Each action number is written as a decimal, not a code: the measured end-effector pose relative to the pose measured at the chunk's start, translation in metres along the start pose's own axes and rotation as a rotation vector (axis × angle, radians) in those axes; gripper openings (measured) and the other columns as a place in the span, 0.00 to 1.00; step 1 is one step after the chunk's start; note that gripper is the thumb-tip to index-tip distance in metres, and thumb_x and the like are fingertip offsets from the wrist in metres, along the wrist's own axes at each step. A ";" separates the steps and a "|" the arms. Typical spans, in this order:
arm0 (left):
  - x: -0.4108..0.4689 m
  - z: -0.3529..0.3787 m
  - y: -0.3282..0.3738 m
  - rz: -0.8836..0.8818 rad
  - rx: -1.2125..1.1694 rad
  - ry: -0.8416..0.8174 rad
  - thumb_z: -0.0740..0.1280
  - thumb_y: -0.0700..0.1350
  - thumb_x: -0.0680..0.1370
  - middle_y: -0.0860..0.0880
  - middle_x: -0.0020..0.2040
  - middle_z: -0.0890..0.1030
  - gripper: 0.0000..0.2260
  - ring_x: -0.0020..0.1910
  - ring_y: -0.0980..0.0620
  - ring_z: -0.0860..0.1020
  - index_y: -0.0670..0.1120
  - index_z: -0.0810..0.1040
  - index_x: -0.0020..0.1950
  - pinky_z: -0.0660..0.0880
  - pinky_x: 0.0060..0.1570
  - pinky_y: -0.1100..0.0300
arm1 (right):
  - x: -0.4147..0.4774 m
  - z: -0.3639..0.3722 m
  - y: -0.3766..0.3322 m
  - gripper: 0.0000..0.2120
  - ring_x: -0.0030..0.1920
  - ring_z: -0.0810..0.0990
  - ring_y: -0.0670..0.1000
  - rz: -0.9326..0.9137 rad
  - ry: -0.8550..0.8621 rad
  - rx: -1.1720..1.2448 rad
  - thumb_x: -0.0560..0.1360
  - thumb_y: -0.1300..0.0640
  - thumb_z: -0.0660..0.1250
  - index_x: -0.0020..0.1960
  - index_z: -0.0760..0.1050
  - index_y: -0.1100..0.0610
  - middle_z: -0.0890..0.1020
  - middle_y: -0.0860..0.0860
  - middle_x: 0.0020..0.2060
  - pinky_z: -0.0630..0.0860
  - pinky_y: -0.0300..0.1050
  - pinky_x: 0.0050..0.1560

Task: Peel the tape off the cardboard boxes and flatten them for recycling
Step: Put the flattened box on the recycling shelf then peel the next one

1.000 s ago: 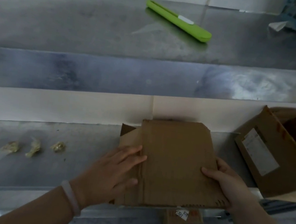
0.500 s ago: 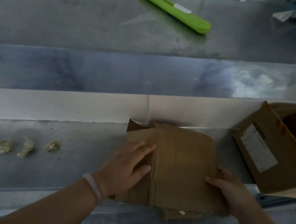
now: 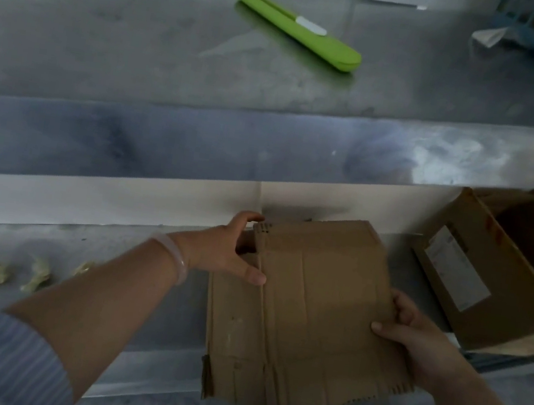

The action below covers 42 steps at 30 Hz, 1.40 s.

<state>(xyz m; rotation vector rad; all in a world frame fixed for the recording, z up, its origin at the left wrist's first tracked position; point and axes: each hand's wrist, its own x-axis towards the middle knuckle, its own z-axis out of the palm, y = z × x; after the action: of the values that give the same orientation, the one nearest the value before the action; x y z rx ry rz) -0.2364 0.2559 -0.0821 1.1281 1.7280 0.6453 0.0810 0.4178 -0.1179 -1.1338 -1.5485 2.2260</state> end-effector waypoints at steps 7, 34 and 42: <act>0.004 0.004 -0.009 0.000 0.462 0.302 0.75 0.69 0.58 0.49 0.65 0.66 0.48 0.64 0.47 0.66 0.59 0.58 0.72 0.67 0.66 0.47 | 0.011 -0.002 0.011 0.28 0.51 0.84 0.59 0.013 0.059 0.017 0.63 0.65 0.73 0.63 0.74 0.53 0.84 0.57 0.53 0.81 0.51 0.43; -0.014 0.123 -0.079 -0.114 0.847 0.454 0.34 0.73 0.72 0.48 0.78 0.41 0.42 0.77 0.49 0.40 0.50 0.43 0.78 0.39 0.74 0.49 | 0.052 0.037 0.063 0.40 0.77 0.35 0.51 -0.099 0.339 -1.608 0.66 0.27 0.24 0.70 0.19 0.48 0.33 0.51 0.77 0.32 0.52 0.74; -0.027 0.114 -0.078 -0.161 0.693 0.568 0.52 0.66 0.77 0.55 0.78 0.49 0.32 0.76 0.51 0.50 0.54 0.53 0.78 0.48 0.74 0.54 | 0.046 0.020 0.045 0.34 0.77 0.51 0.52 -0.088 0.290 -1.426 0.79 0.38 0.50 0.79 0.42 0.49 0.47 0.47 0.79 0.49 0.53 0.76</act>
<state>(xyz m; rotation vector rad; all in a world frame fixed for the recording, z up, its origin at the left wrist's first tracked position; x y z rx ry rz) -0.1606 0.1905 -0.1818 1.3162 2.6273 0.2672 0.0474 0.4097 -0.1752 -1.4221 -2.9180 0.5460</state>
